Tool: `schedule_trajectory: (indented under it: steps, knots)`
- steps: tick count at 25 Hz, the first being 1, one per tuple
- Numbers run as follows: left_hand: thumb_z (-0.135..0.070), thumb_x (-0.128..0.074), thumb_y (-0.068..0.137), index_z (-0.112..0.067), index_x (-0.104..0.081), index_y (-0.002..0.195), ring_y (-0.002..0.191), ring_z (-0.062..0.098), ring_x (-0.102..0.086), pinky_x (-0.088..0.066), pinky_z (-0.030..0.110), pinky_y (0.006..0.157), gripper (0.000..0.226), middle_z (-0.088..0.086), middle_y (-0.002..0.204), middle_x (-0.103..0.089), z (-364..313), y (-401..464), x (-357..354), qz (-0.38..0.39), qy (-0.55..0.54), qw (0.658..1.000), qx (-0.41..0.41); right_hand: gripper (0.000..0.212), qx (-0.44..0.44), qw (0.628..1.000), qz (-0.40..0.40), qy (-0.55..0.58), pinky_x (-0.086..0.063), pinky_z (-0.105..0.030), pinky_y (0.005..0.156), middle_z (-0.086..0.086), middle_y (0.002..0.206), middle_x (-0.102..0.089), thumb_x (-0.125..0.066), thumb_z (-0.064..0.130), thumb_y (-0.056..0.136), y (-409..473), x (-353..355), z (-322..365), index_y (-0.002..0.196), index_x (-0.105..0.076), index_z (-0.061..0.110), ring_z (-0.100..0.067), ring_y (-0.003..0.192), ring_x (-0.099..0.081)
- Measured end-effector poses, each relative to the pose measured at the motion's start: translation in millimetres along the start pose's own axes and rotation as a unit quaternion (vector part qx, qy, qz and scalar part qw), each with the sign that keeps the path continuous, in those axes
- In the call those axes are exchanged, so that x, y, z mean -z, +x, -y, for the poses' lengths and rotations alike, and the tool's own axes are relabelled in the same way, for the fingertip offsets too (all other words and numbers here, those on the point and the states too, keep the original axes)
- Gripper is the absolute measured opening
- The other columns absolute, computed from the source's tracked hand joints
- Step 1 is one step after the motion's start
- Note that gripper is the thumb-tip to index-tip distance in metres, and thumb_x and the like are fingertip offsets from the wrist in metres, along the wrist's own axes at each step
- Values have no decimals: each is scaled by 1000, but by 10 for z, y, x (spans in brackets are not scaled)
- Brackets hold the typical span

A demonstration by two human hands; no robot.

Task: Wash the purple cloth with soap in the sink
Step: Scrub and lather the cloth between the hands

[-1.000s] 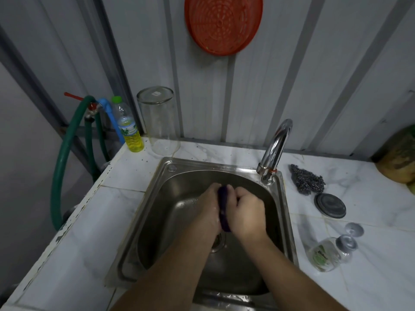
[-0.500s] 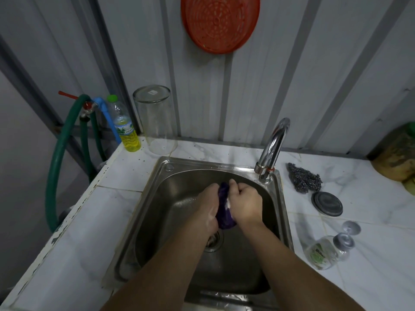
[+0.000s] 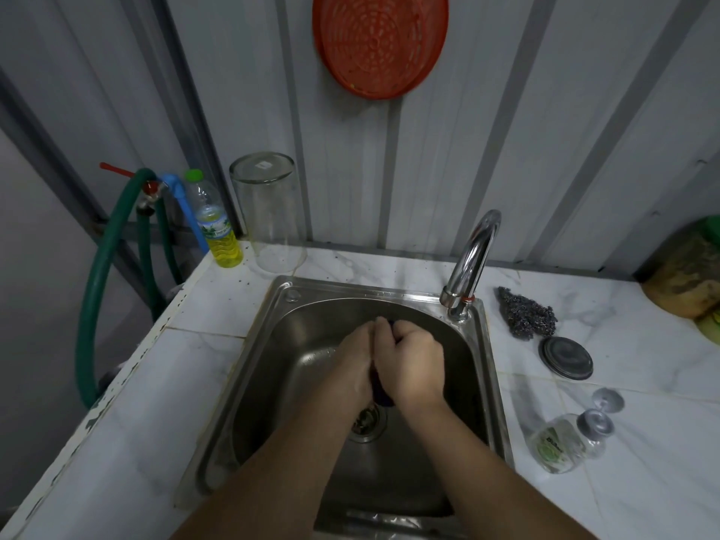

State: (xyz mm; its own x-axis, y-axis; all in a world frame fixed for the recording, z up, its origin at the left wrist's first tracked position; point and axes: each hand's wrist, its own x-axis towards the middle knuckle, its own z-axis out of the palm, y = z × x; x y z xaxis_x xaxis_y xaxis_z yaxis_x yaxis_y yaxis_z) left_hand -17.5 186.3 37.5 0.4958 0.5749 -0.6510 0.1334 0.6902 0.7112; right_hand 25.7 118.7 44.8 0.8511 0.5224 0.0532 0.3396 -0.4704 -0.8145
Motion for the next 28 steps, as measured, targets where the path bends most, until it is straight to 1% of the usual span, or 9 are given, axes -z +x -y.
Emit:
schedule_trajectory:
  steps: [4, 9, 12, 15, 18, 21, 23, 25, 28]
  knots:
    - [-23, -61, 78, -14, -67, 61, 56, 25, -64, -50, 33, 63, 20, 6, 50, -64, -2, 32, -31, -28, 31, 999, 5, 48, -106, 992, 33, 54, -56, -43, 78, -11, 68, -68, -52, 40, 99, 218, 113, -120, 57, -57, 18, -31, 74, -67]
    - [-24, -63, 91, -6, -65, 75, 55, 20, -61, -44, 26, 55, 24, 7, 61, -63, -137, 64, 39, -79, -16, 997, -10, 49, 12, 997, 27, 72, -51, -34, 54, 1, 53, -62, -49, 47, 94, -245, 51, 31, 56, -55, 17, -18, 54, -61]
    - [-26, -50, 102, -9, -56, 62, 39, 13, -60, -40, 29, 56, 44, 3, 41, -55, -114, 47, 105, -7, -50, 999, 2, 47, 65, 997, 38, 35, -41, -28, 46, 3, 46, -54, -44, 54, 87, -373, 22, 120, 52, -48, 23, -14, 48, -56]
    - [-21, -42, 101, -8, -49, 65, 58, 22, -56, -41, 29, 60, 39, 11, 58, -49, 36, -8, 41, 20, -51, 998, 25, 47, 24, 1000, 17, -1, -50, -33, 60, -3, 57, -64, -50, 48, 91, -160, 35, 93, 56, -53, 17, -26, 66, -65]
    - [-26, -56, 87, -3, -71, 90, 84, 34, -67, -56, 42, 77, 27, 20, 81, -67, 71, -97, -20, 10, 0, 1000, 28, 46, -62, 997, 32, 24, -54, -39, 75, -9, 66, -66, -54, 39, 96, 131, 111, -11, 57, -57, 15, -32, 76, -66]
    - [-26, -58, 85, -11, -71, 83, 74, 29, -69, -57, 42, 77, 20, 11, 78, -72, 45, -92, -6, -15, 30, 999, 7, 46, -110, 989, 53, 87, -57, -45, 79, -8, 64, -65, -53, 38, 99, 148, 180, -79, 59, -59, 16, -29, 71, -66]
    - [-25, -60, 87, -12, -66, 73, 60, 23, -63, -52, 33, 65, 19, 6, 63, -66, -69, -29, 14, -41, 18, 999, -14, 49, -68, 992, 46, 94, -58, -43, 71, -5, 59, -66, -51, 42, 98, -27, 142, -66, 59, -60, 16, -25, 63, -67]
    - [-26, -60, 89, -9, -65, 73, 62, 23, -60, -49, 31, 65, 24, 7, 65, -64, -146, 22, 66, -93, 8, 995, -27, 50, -2, 995, 39, 89, -56, -39, 58, -3, 55, -66, -47, 52, 93, -289, 67, 20, 61, -61, 16, -20, 57, -65]
    - [-29, -48, 101, -18, -57, 72, 64, 16, -56, -49, 31, 67, 32, 3, 71, -56, -5, -24, 93, -37, 42, 996, -66, 52, 62, 998, 5, 13, -51, -35, 54, -2, 54, -63, -46, 56, 91, -322, 21, 83, 56, -53, 19, -23, 57, -64]
